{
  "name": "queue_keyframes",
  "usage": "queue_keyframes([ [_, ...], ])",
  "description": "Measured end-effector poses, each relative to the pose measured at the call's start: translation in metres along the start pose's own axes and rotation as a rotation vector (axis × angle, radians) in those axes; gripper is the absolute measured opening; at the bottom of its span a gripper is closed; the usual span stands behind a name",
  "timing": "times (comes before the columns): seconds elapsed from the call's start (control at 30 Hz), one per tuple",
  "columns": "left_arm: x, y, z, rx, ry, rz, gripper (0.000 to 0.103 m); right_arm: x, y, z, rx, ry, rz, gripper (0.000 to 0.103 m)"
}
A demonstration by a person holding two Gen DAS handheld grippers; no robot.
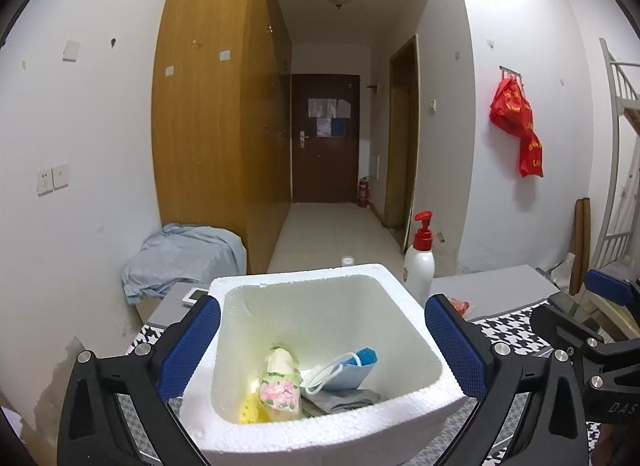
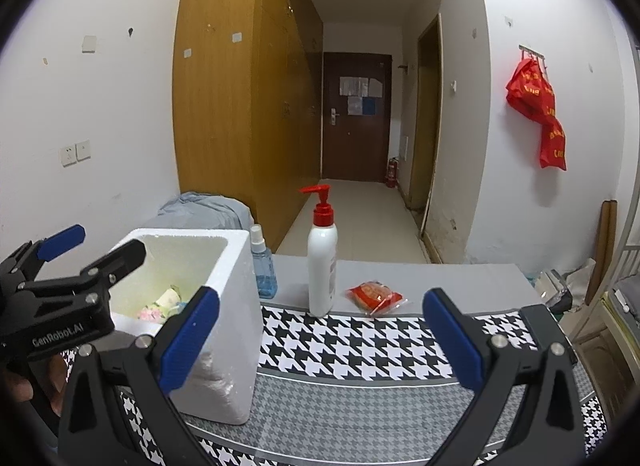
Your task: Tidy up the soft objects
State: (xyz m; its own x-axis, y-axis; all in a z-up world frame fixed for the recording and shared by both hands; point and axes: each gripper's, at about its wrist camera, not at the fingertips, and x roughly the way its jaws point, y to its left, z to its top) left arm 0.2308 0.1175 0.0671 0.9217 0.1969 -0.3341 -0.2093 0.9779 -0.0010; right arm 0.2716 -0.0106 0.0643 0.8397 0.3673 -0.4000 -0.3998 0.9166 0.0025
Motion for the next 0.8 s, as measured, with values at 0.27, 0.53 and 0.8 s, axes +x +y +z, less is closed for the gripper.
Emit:
queue_keyframes([
  [0.27,-0.017,-0.004,-0.001,0.002,-0.023,0.014,0.102,-0.011,-0.001,-0.002,0.003,-0.013,0.005,0.103],
  [0.53,-0.047,-0.012,-0.001,0.009,-0.064,0.018,0.102,-0.036,-0.003,-0.005,0.008,-0.041,0.012,0.103],
  [0.8,-0.087,-0.012,-0.004,-0.005,-0.106,-0.006,0.102,-0.073,-0.001,-0.011,0.006,-0.084,0.012,0.103],
])
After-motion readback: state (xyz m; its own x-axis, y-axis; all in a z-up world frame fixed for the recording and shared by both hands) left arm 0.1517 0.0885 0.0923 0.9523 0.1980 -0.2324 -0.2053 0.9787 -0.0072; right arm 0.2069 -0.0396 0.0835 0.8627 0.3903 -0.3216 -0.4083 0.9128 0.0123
